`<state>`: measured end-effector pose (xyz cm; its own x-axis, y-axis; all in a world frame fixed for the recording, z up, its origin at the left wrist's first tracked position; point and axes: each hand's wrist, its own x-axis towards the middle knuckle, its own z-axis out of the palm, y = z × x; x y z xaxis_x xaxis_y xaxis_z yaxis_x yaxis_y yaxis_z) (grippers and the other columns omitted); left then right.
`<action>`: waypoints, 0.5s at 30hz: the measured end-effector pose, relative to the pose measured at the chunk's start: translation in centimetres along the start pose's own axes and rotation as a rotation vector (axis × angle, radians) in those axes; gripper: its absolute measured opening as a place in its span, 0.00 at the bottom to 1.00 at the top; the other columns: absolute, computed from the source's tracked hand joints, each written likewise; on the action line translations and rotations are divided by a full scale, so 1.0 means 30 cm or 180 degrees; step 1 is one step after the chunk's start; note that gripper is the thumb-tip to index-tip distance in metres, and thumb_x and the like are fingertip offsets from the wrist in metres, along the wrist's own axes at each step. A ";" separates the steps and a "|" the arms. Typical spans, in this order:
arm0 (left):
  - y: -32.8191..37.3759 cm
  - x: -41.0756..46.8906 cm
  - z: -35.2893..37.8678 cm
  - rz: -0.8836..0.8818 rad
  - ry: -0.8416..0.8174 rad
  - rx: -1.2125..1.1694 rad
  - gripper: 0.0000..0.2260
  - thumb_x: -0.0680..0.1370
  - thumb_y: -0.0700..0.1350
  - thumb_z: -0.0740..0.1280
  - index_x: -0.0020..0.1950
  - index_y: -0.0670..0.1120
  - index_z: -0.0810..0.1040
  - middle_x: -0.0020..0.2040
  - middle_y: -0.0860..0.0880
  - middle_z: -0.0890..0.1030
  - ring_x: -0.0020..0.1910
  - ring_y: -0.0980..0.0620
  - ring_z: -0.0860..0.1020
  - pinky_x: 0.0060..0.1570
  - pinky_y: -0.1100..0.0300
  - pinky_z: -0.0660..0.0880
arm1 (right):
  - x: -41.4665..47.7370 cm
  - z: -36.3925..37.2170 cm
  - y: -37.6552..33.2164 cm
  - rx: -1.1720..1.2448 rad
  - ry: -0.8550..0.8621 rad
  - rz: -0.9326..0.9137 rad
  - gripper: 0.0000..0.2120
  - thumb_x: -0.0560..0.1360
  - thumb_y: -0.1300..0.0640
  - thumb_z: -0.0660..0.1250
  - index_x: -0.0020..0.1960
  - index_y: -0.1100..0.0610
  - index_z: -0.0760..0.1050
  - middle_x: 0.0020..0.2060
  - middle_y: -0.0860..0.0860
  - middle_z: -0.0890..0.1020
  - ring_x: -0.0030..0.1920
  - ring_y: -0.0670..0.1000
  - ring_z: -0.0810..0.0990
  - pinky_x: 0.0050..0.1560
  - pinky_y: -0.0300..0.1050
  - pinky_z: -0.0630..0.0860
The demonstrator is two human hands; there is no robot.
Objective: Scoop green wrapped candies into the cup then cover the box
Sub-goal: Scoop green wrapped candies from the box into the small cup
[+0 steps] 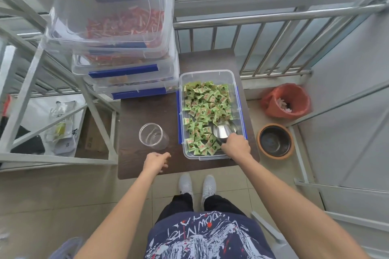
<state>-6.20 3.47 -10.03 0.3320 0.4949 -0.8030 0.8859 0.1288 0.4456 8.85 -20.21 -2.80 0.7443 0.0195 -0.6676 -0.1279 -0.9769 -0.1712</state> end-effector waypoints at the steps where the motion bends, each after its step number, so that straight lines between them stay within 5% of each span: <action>1: -0.023 0.014 -0.022 -0.0086 0.0080 -0.0114 0.25 0.73 0.50 0.77 0.64 0.38 0.76 0.49 0.46 0.84 0.46 0.47 0.85 0.40 0.55 0.77 | 0.000 0.001 -0.001 0.0034 0.0005 0.0021 0.12 0.76 0.57 0.67 0.56 0.63 0.78 0.55 0.61 0.81 0.57 0.63 0.80 0.48 0.49 0.74; 4: -0.045 0.029 -0.077 0.0210 0.0454 -0.0445 0.43 0.69 0.49 0.83 0.75 0.45 0.63 0.66 0.48 0.76 0.58 0.46 0.80 0.59 0.49 0.78 | 0.004 -0.002 -0.006 0.0147 -0.0001 0.0089 0.13 0.77 0.57 0.66 0.58 0.63 0.78 0.57 0.62 0.80 0.58 0.63 0.79 0.52 0.50 0.76; 7: 0.003 0.028 -0.105 0.0793 0.0351 -0.0626 0.47 0.68 0.43 0.84 0.79 0.53 0.60 0.71 0.55 0.71 0.61 0.49 0.79 0.65 0.49 0.75 | 0.004 -0.011 -0.011 0.0210 0.0024 0.0173 0.14 0.77 0.56 0.66 0.58 0.62 0.77 0.58 0.62 0.80 0.60 0.64 0.79 0.54 0.51 0.76; 15: 0.119 0.035 -0.028 0.1074 0.0098 -0.0544 0.36 0.74 0.46 0.80 0.76 0.56 0.65 0.70 0.55 0.77 0.49 0.64 0.80 0.66 0.42 0.77 | 0.001 -0.009 0.008 0.0208 0.0045 0.0273 0.09 0.76 0.54 0.65 0.50 0.59 0.73 0.57 0.61 0.79 0.58 0.64 0.79 0.48 0.49 0.72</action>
<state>-2.94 5.17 -8.95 0.5835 0.5593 -0.5888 0.6607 0.0946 0.7447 9.01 -20.51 -2.67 0.7379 -0.0670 -0.6715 -0.2338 -0.9588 -0.1611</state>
